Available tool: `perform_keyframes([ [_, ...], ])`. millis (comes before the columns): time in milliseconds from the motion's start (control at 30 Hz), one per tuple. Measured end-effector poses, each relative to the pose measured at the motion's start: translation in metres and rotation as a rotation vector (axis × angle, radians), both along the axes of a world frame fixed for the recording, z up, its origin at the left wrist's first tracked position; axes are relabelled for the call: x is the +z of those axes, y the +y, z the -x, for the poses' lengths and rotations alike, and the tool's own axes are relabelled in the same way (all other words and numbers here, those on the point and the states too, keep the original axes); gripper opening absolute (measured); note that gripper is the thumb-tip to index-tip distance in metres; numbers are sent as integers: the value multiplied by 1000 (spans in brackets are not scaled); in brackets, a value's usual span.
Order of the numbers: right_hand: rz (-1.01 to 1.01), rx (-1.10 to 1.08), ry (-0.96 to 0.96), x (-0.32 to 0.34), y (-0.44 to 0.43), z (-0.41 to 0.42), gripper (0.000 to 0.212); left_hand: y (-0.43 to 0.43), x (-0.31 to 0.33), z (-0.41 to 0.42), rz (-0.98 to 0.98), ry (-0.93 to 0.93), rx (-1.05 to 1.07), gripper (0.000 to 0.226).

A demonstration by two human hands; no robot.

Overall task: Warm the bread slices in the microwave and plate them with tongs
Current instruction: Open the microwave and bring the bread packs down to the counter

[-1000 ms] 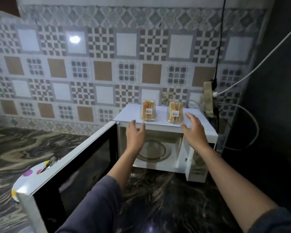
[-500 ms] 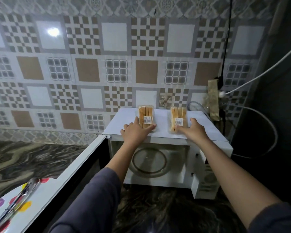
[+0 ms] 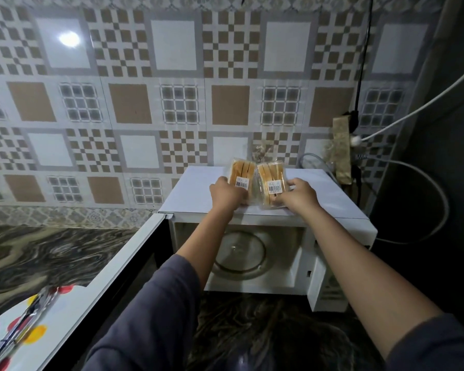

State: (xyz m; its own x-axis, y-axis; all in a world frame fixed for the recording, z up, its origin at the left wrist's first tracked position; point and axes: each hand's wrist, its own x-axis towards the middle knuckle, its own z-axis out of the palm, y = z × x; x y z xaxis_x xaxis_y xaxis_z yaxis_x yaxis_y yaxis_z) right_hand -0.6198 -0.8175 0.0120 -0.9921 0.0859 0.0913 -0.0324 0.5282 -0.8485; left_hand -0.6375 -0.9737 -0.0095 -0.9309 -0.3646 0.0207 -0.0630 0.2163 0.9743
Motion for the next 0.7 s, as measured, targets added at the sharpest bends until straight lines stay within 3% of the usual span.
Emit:
perform_keyframes([
  [167,82,8,-3,-7,5,7,51,-7,0,-2,-230,-10,-55,61],
  [333,381,98,-89,-16,12,15,55,-9,3,-11,-386,-33,-170,62],
  [567,632,156,-157,-19,18,5,61,2,-2,-34,-532,67,-228,30],
  [700,689,161,-119,-22,22,-12,62,5,-8,-51,-589,119,-222,28],
])
